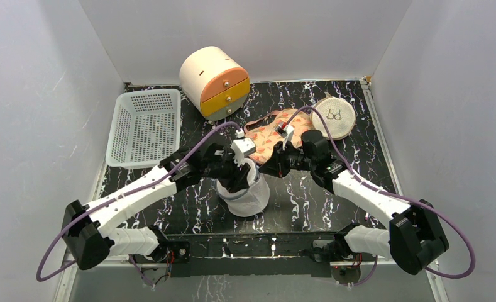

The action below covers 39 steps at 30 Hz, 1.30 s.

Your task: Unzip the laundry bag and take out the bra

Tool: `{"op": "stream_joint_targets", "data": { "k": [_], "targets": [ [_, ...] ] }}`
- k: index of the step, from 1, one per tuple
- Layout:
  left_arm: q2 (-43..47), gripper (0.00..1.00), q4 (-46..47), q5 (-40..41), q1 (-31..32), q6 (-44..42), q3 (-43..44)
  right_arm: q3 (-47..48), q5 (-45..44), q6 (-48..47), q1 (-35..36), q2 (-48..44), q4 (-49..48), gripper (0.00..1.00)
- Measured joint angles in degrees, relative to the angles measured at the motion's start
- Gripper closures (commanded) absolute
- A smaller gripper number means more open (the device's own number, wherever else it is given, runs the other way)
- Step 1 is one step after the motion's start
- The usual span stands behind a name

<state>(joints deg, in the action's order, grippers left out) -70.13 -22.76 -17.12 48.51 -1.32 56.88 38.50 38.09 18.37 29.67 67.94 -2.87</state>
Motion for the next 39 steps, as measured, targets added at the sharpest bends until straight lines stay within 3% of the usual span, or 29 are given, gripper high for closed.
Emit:
{"op": "stream_joint_targets", "data": {
  "k": [9,14,22,30,36,39],
  "targets": [
    [-2.4,0.5,-0.31,-0.02,0.0,12.24,6.71,1.2,-2.19,-0.39,2.23,-0.37,2.64,1.0],
    [-3.56,0.47,0.79,0.61,0.0,21.44,5.49,1.46,-3.69,-0.39,2.84,-1.9,3.19,1.0],
    [-3.74,0.51,4.07,0.42,0.0,30.16,4.11,1.46,-4.33,-0.22,3.32,-2.03,3.15,1.0],
    [-6.91,0.71,4.33,1.77,0.0,30.95,4.2,1.46,-4.66,-0.02,3.78,-2.99,3.08,1.0],
    [-8.22,1.0,2.73,2.99,0.0,29.38,4.55,1.46,-4.94,0.02,3.98,-3.23,3.15,1.0],
    [-8.22,1.0,1.01,3.91,-0.07,27.17,5.55,1.46,-5.22,0.2,4.0,-3.26,3.13,1.0]
  ]
}}
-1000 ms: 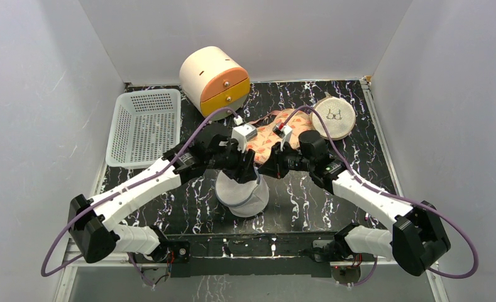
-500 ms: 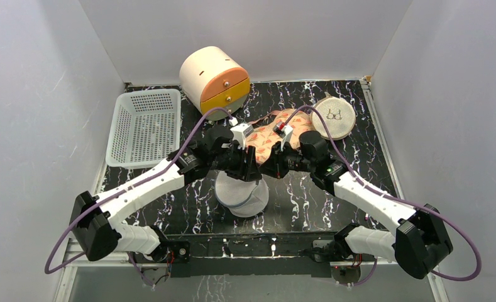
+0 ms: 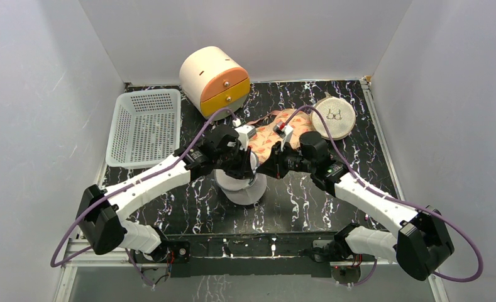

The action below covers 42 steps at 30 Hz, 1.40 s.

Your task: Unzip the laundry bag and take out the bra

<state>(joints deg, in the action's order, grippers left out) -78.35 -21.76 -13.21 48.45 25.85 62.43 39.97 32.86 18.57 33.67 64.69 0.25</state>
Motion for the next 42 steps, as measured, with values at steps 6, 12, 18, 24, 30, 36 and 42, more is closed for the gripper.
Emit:
{"op": "stream_joint_targets", "data": {
  "k": [6,12,18,24,30,36,42],
  "targets": [
    [-0.02,1.0,-4.09,1.53,0.02,-7.52,4.28,0.0,-2.8,1.31,0.07,-0.7,-0.11,1.0],
    [0.0,1.0,-7.45,1.2,0.04,-18.08,7.41,0.02,-9.05,3.3,-0.39,-1.11,-0.02,1.0],
    [0.2,1.0,-8.09,0.96,0.04,-25.14,7.02,0.02,-11.56,5.42,-4.11,-0.7,-0.02,1.0],
    [1.64,0.96,-7.17,1.9,0.04,-26.21,4.26,0.02,-7.98,4.5,-5.6,0.85,0.24,1.0],
    [2.38,0.78,-8.76,4.04,0.07,-25.03,3.02,0.02,-4.17,3.3,-2.91,0.83,-0.02,1.0],
    [2.38,0.49,-9.84,5.27,0.07,-23.74,3.02,0.0,-3.45,4.15,-0.61,0.83,-1.33,1.0],
    [2.38,0.49,-8.15,4.2,0.07,-21.86,3.02,0.0,-2.91,5.16,1.55,1.03,-3.06,1.0]
  ]
}}
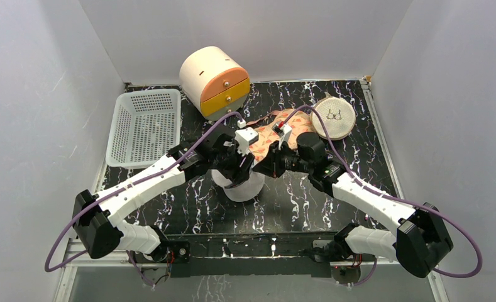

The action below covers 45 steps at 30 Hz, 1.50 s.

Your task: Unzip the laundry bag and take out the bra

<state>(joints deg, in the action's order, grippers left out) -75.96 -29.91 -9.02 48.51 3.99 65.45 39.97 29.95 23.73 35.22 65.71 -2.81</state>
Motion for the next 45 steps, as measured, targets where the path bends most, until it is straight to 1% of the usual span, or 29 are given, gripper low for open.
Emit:
{"op": "stream_joint_targets", "data": {
  "k": [5,8,12,15,23,30,34,37,42,45],
  "targets": [
    [0.02,0.62,2.03,0.48,0.02,2.16,0.0,0.0,0.0,0.37,0.85,0.09,-0.35,1.0],
    [-0.04,0.75,2.47,1.27,0.04,2.78,0.0,0.0,-0.07,0.39,1.05,0.09,-0.37,1.0],
    [-0.31,0.87,2.45,1.73,0.04,2.93,0.0,0.0,-0.61,0.42,1.05,0.09,-0.35,1.0],
    [-0.33,1.0,2.45,1.77,0.09,2.56,0.0,0.0,-1.57,0.52,1.14,0.07,-0.35,1.0],
    [0.04,1.0,2.38,1.9,0.11,0.39,0.02,-0.09,-3.58,2.34,0.37,0.02,-0.42,1.0],
    [3.87,1.0,2.29,3.02,0.11,-1.22,0.02,-0.52,-2.54,4.85,-6.08,0.72,-0.72,1.0],
    [6.29,0.99,2.49,3.98,0.11,-1.42,-0.02,-0.52,-1.11,5.09,-8.15,1.88,-0.7,1.0],
    [7.02,0.9,2.45,5.16,0.11,-1.01,-0.35,-0.52,0.46,4.94,-8.35,2.01,-0.66,1.0],
    [5.57,0.7,2.4,6.82,0.11,0.74,-0.48,-0.52,2.58,4.85,-8.22,2.01,-0.7,1.0],
    [3.96,0.63,2.45,6.91,0.11,1.64,-0.48,-0.52,3.26,4.85,-7.74,1.99,-0.79,1.0]
  ]
}}
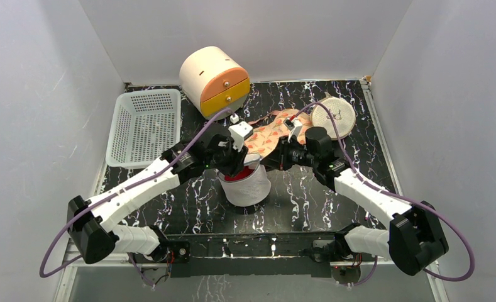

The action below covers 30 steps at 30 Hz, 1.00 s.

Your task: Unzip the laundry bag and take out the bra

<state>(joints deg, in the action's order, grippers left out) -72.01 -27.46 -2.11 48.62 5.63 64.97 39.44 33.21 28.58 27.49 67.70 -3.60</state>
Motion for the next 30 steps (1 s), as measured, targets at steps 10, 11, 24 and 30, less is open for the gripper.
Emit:
{"op": "stream_joint_targets", "data": {
  "k": [10,11,24,30],
  "targets": [
    [-4.72,0.65,0.37,-1.53,0.0,0.46,0.74,0.0,1.09,0.02,3.06,-0.22,-0.52,1.0],
    [-5.27,0.68,0.48,-1.73,0.0,0.42,1.07,0.0,1.09,0.02,3.43,-0.22,-0.57,1.0],
    [-2.99,1.0,-0.04,-1.18,0.31,-3.1,1.75,0.0,-2.49,0.2,2.84,-2.49,-0.85,1.0],
    [3.67,1.0,0.85,-2.19,0.63,-5.18,1.01,-0.48,2.84,1.81,-3.85,-0.96,-2.84,1.0]
  ]
}}
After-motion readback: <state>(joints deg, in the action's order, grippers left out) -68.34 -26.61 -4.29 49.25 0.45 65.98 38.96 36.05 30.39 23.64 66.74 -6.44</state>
